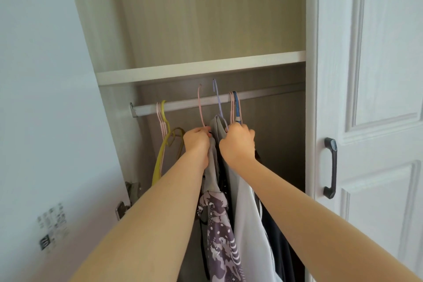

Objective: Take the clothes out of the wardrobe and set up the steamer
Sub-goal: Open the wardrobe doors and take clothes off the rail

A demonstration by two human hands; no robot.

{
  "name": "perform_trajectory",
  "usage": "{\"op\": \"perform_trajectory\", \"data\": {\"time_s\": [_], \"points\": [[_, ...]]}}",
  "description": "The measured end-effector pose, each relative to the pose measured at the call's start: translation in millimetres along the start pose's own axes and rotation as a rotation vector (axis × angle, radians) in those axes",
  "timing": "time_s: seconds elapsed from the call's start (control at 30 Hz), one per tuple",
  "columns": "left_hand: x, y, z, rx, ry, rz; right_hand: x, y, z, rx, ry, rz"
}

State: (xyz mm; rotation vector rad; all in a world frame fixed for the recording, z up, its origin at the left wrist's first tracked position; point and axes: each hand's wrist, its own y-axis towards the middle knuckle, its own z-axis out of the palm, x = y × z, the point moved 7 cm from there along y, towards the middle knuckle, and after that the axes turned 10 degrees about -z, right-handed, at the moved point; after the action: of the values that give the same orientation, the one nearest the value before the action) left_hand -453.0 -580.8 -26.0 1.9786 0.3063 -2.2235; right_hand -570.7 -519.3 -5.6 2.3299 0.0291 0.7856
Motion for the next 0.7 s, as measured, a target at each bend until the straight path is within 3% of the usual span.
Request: {"op": "perform_trajectory", "data": {"time_s": [0.13,0.33,0.5,0.7], "points": [[11.3,-25.6,-12.4,-0.033,-0.052,0.031,3.7,-19.4,-6.6,0.010,0.092,-0.016],[25.2,-70.1,-32.1,-0.054,-0.112,-0.008,0.4,-61.1,-17.4,0.035,0.305,0.124],[30.2,-115.0,-46.4,0.007,-0.193,-0.108,11.6,-105.5,-43.9,0.036,0.343,0.152],[20.6,-185.5,-69.7,0.078,-0.133,-0.087,44.6,-157.2,-93.3,-0.006,0.379,0.122]]}}
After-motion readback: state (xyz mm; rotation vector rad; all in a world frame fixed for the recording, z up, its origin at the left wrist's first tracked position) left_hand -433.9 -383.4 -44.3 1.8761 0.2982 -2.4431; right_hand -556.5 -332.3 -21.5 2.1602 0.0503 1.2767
